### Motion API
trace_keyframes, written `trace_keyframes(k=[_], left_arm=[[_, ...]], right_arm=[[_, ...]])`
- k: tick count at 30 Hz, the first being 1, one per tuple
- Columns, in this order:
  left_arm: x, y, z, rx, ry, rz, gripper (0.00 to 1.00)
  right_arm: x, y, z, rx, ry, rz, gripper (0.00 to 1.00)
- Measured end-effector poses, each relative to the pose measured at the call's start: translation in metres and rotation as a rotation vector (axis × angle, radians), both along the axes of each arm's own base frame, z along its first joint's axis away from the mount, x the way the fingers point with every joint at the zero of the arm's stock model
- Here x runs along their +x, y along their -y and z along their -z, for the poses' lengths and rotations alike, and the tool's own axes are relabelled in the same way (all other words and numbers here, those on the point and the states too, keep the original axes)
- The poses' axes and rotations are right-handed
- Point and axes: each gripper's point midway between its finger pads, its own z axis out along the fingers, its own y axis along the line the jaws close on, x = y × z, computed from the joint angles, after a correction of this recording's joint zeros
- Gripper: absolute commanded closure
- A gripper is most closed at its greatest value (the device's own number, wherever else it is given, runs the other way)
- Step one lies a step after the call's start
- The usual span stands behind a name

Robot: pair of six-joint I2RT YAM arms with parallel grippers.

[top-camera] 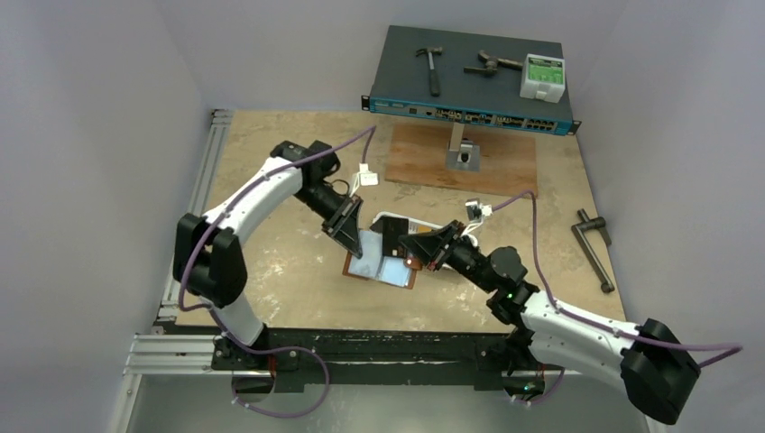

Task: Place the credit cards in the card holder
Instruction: Pick up the card holder from the center of the board.

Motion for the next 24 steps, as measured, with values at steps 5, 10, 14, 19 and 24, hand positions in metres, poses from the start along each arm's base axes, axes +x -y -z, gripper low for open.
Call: trace_keyframes(k=[5,10,14,19,24], left_arm=[[0.010,0.002,-0.083,-0.113,0.222,-0.015,1.00],[0.010,-0.005,-0.150,-0.184,0.478,-0.044,1.00],[0.008,-0.014,-0.192,-0.206,0.665,-0.073,1.00],[0.005,-0.028,-0.240,-0.231,0.887,-0.135,1.00],[-0.016,-0.044,-0.260,-0.240,0.995,-0.193,1.00]], right_arm=[[0.006,0.000,-0.081,0.086,0.168,0.029,1.00],[0.012,-0.001,-0.141,0.095,0.274,0.072,1.00],[0.009,-0.007,-0.181,0.096,0.358,0.083,1.00],[0.007,-0.015,-0.205,0.103,0.420,0.078,1.00],[-0.001,-0.026,-0.218,0.117,0.444,0.046,1.00]])
